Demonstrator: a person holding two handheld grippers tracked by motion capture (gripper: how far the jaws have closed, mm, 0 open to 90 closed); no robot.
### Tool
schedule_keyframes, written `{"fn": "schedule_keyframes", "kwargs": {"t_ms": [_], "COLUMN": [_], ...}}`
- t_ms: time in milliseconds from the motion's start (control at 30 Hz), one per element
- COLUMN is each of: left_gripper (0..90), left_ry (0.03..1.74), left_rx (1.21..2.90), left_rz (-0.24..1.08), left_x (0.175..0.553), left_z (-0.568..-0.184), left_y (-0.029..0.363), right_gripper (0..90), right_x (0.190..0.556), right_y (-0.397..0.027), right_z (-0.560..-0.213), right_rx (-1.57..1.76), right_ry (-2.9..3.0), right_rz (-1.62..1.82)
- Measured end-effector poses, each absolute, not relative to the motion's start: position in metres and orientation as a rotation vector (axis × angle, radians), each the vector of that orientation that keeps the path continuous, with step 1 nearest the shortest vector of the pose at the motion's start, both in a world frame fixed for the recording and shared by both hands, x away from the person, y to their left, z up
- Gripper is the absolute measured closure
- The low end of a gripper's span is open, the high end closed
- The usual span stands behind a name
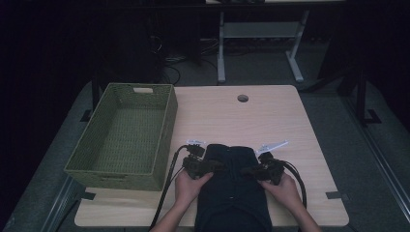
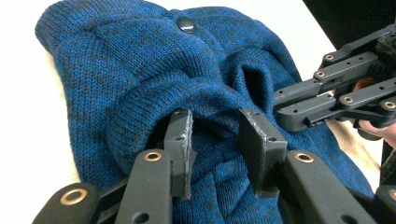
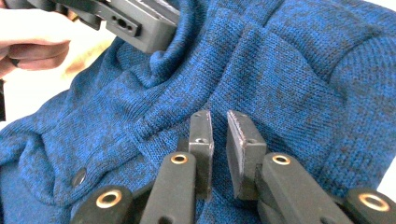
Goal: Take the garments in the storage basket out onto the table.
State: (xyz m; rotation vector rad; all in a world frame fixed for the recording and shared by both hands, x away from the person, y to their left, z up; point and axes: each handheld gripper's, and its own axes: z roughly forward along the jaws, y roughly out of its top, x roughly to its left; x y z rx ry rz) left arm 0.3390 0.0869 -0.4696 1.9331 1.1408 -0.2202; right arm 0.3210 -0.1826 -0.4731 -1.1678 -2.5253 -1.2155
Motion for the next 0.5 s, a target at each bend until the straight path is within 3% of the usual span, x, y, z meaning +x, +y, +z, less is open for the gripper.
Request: {"fn": "schedule_keyframes", "kwargs": {"t_ms": [167, 233, 500], "left_gripper": [64.9, 63.9, 63.7], "left_ry": [1.115, 1.105, 1.104], "left_rx": [1.948, 1.936, 1.873], "left_rz": [-0.216, -0.214, -0.195], "left_x": [0.338, 0.338, 0.35], "left_z": [-0.465, -0.461, -0.442], "left_y": [0.086, 0.087, 0.096], "right_gripper": [78.8, 70.2, 62.6], "right_x": [0.319, 0.32, 0.336], "right_y": [-0.187, -0.189, -0.206], "right_z": [-0.474, -0.47, -0.45], "right_rx": [-1.173, -1.179, -1.269], "right_ry": [-2.506, -2.496, -2.422], "right_rz": [-1.223, -1.232, -1.35]}}
